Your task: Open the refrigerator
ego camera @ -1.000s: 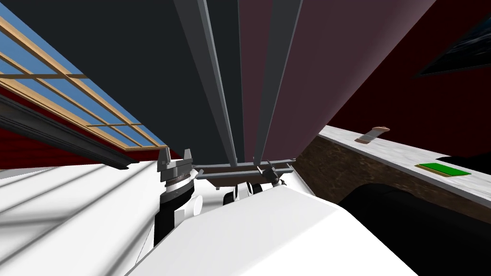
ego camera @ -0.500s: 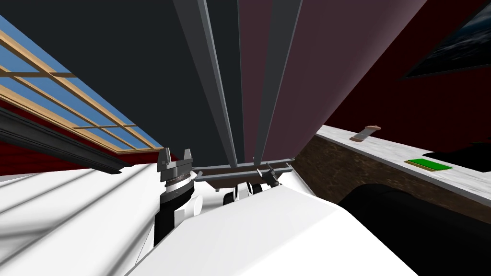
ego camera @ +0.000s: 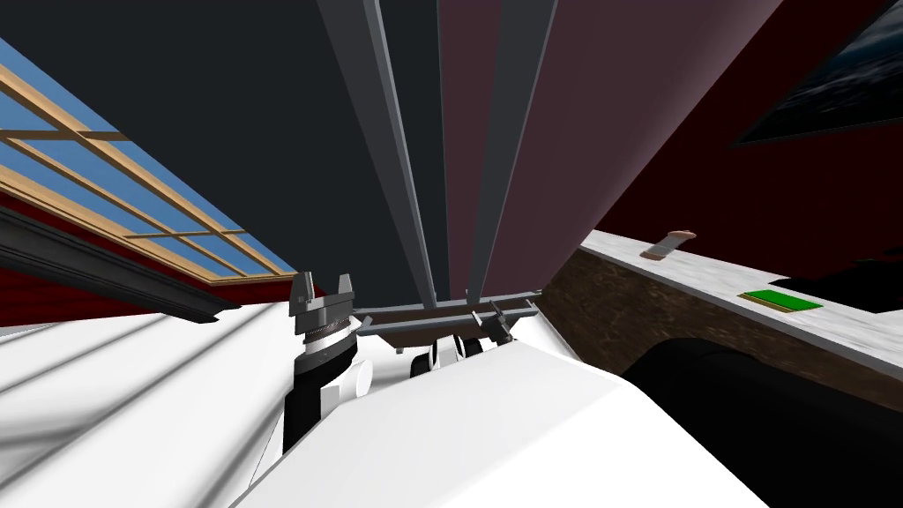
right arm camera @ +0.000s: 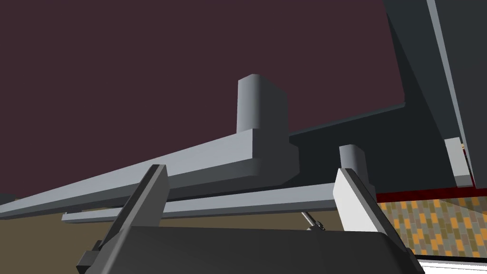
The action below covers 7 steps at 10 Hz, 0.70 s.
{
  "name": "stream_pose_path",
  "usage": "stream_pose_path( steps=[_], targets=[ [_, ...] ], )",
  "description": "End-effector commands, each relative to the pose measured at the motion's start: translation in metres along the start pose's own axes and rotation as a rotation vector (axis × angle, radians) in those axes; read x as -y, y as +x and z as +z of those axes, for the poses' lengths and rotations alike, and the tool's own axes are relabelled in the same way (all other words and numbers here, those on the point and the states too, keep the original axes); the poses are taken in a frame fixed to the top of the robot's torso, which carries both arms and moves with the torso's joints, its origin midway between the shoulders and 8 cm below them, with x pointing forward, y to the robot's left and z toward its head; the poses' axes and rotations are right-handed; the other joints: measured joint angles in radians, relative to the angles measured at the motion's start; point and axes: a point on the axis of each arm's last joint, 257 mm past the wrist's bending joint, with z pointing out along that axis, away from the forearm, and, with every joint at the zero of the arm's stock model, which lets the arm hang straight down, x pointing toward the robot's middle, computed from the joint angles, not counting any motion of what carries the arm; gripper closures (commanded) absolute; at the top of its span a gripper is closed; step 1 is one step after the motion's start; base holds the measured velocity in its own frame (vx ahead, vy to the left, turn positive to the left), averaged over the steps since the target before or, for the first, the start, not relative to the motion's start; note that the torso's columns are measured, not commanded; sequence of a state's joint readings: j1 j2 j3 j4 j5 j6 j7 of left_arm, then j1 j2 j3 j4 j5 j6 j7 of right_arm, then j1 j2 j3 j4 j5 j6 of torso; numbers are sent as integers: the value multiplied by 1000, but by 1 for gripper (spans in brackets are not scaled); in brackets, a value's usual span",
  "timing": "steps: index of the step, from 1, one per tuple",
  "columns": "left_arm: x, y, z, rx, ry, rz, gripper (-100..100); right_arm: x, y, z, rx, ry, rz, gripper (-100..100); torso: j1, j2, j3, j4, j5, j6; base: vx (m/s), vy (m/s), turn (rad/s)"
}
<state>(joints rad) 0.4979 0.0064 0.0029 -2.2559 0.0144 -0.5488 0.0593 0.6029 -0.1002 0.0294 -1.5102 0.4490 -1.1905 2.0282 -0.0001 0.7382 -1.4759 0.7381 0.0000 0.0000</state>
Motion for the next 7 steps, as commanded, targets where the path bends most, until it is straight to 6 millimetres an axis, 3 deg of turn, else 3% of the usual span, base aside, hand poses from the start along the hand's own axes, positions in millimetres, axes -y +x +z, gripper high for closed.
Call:
stream_pose_path(
  steps=[1,3,5,7],
  targets=[
    [0,0,0,0,0,0,0,0,0,0,0,0,0,-100,0,0,0,0,0,0,-5,-7,20],
    [0,0,0,0,0,0,0,0,0,0,0,0,0,-100,0,0,0,0,0,0,2,3,-9],
    [0,0,0,0,0,0,0,19,10,7,-16,22,-18,-100,4,-2,-1,-1,1,0,48,79,-194],
    [0,0,0,0,0,0,0,24,11,14,-40,64,0,-100,1,-1,-1,0,0,0,35,53,-131]
  ],
)
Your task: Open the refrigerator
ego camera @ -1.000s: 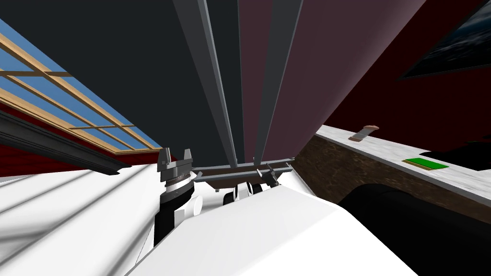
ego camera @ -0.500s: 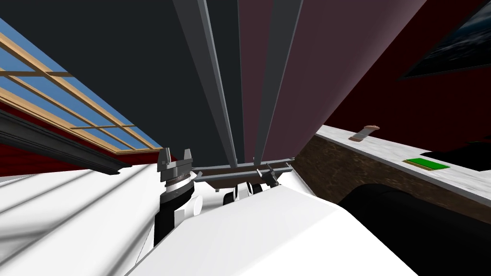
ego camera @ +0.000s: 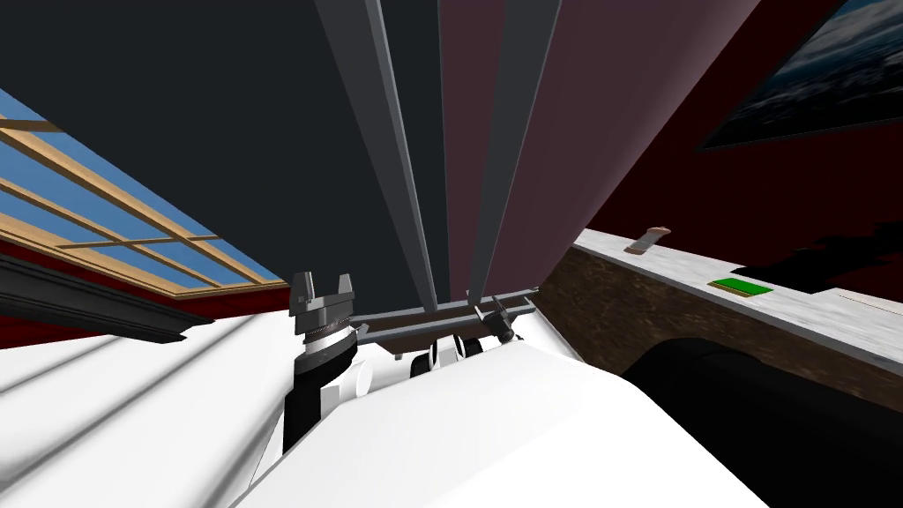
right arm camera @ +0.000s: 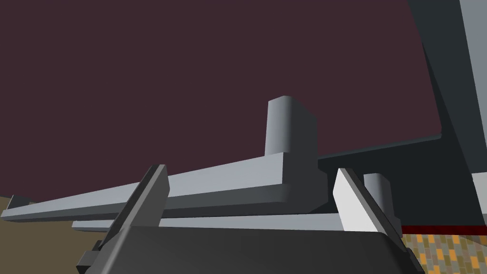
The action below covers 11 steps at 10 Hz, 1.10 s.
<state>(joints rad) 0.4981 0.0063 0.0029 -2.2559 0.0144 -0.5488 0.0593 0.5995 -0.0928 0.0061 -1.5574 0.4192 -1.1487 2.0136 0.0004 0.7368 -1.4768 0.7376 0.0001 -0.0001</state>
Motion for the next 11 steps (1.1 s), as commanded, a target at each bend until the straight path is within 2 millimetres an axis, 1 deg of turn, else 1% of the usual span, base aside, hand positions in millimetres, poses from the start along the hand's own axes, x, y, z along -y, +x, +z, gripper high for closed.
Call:
stream_pose_path(
  steps=[1,10,11],
  targets=[
    [0,0,0,0,0,0,0,3,1,4,-14,20,8,-100,-3,3,2,1,-1,0,5,6,-8],
    [0,0,0,0,0,0,0,3,2,3,-6,8,1,-100,0,1,1,0,0,0,-4,-2,12],
    [0,0,0,0,0,0,0,10,21,5,-23,6,-14,-100,0,1,1,0,0,0,-65,30,185]
  ],
)
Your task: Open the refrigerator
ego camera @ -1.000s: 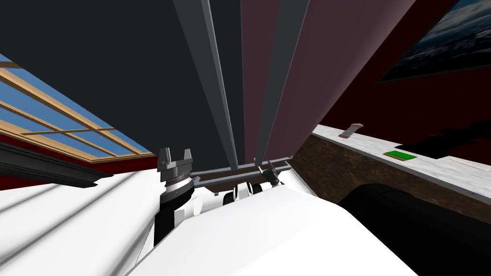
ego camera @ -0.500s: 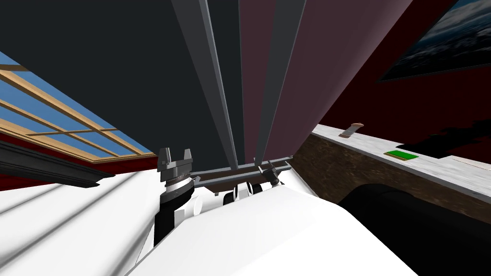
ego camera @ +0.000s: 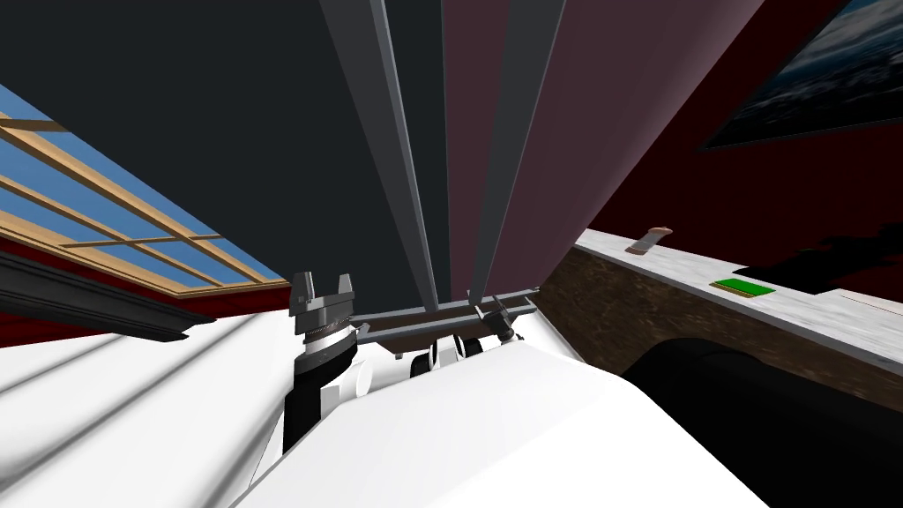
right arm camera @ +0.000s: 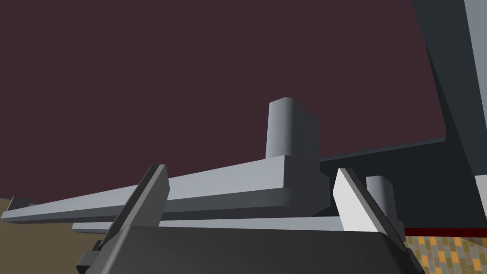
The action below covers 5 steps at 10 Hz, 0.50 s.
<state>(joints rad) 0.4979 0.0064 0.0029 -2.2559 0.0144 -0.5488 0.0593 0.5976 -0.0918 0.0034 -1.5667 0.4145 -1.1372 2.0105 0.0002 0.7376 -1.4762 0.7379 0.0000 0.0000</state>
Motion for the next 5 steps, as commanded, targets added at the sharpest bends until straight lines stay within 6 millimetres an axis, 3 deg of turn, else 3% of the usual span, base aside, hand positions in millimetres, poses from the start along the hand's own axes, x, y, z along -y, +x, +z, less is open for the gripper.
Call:
stream_pose_path(
  steps=[1,2,5],
  targets=[
    [0,0,0,0,0,0,0,12,36,4,-34,-2,-19,-100,1,3,2,1,0,-1,-133,77,256],
    [0,0,0,0,0,0,0,16,38,5,-35,2,-27,-100,3,6,3,2,1,0,-100,63,99],
    [0,0,0,0,0,0,0,43,90,11,-95,18,-55,-100,1,0,0,0,0,0,-123,91,229]
  ],
)
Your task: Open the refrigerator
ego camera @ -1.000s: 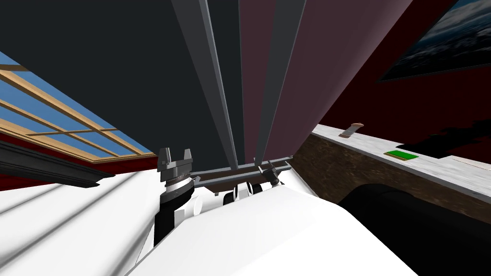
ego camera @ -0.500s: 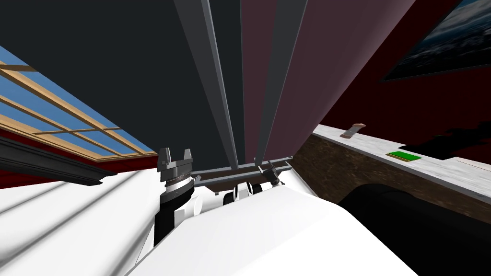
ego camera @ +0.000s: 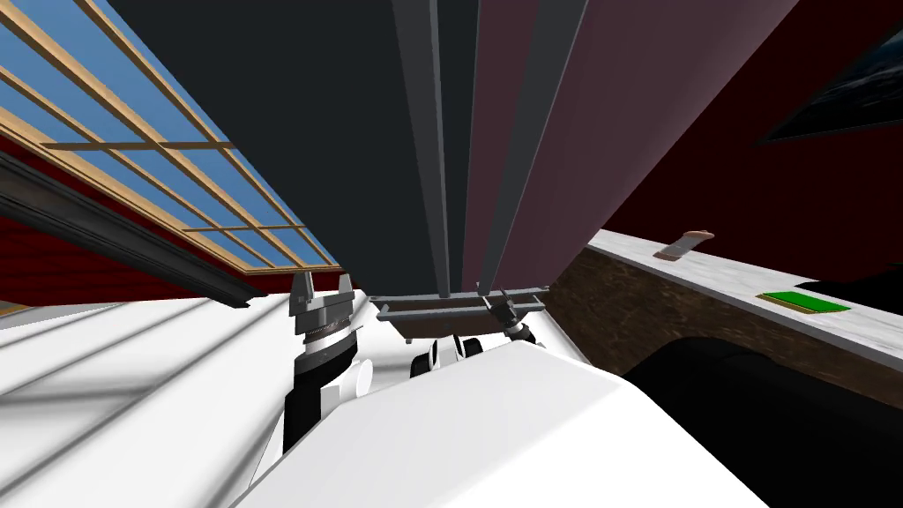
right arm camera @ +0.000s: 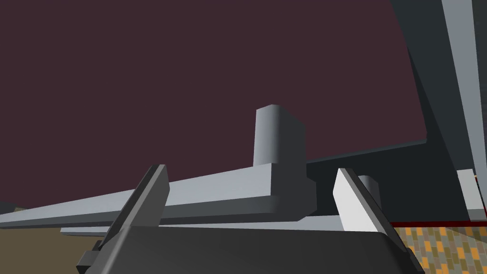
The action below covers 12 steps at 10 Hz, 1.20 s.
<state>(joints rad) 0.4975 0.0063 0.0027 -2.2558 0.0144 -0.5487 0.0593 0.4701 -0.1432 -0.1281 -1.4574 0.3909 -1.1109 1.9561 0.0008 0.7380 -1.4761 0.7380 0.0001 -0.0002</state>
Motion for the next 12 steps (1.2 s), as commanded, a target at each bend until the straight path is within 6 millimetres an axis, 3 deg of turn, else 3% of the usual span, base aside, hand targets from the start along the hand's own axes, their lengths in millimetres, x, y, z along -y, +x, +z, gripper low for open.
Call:
stream_pose_path(
  steps=[1,3,4,7,8,9,10,11,12],
  targets=[
    [0,0,0,0,0,0,0,17,29,9,-34,19,-20,-100,1,1,0,0,0,0,-103,80,88],
    [0,0,0,0,0,0,0,39,62,15,-77,42,-34,-100,-3,-1,-1,0,-1,0,-103,66,227],
    [0,0,0,0,0,0,0,44,64,18,-74,51,-40,-100,-1,0,0,0,0,0,-77,64,89],
    [0,0,0,0,0,0,0,83,110,28,-138,107,-52,-100,1,1,0,0,0,0,-105,101,217],
    [0,0,0,0,0,0,0,90,111,32,-135,122,-61,-100,2,3,2,1,1,0,-102,92,88],
    [0,0,0,0,0,0,0,85,110,28,-139,108,-57,-100,0,3,1,3,2,1,-30,27,-8],
    [0,0,0,0,0,1,0,74,96,27,-115,95,-56,100,-1,2,1,3,2,0,41,-60,-177],
    [0,0,0,0,0,1,0,74,96,27,-115,95,-56,100,-5,0,-1,3,2,4,70,-52,-89],
    [0,0,0,0,0,1,0,57,82,21,-100,69,-46,100,-5,0,-1,6,4,4,90,-73,-159]
  ],
)
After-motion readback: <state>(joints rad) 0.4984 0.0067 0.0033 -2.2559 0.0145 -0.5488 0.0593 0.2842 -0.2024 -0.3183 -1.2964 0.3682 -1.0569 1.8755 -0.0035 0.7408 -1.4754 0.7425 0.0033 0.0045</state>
